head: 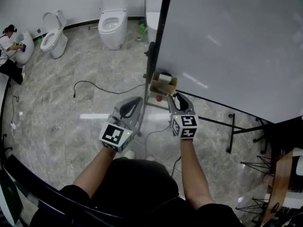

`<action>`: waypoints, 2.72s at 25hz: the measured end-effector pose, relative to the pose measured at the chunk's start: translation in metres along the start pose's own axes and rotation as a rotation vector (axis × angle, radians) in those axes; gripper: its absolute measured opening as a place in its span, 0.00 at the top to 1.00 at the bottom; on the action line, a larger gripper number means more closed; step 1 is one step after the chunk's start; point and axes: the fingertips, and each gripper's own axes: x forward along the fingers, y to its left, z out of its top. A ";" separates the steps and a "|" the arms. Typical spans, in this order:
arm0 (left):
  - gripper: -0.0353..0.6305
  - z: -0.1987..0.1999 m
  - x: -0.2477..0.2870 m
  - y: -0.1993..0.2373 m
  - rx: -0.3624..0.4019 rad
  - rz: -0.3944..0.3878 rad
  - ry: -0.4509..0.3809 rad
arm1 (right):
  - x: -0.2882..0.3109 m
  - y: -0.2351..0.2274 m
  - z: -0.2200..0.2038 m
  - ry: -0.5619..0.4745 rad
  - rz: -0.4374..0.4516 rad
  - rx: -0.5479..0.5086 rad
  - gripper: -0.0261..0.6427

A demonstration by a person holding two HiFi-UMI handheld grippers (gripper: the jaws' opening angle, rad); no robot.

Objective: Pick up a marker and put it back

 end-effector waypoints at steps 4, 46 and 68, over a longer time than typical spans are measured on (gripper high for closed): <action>0.94 -0.001 -0.001 0.002 0.000 0.002 0.001 | 0.002 0.000 -0.003 0.007 0.000 0.000 0.74; 0.94 0.011 -0.030 -0.018 0.000 -0.066 -0.034 | -0.081 0.036 0.091 -0.199 -0.054 -0.107 0.85; 0.94 0.023 -0.042 -0.045 0.025 -0.141 -0.051 | -0.171 0.074 0.124 -0.281 -0.106 -0.134 0.85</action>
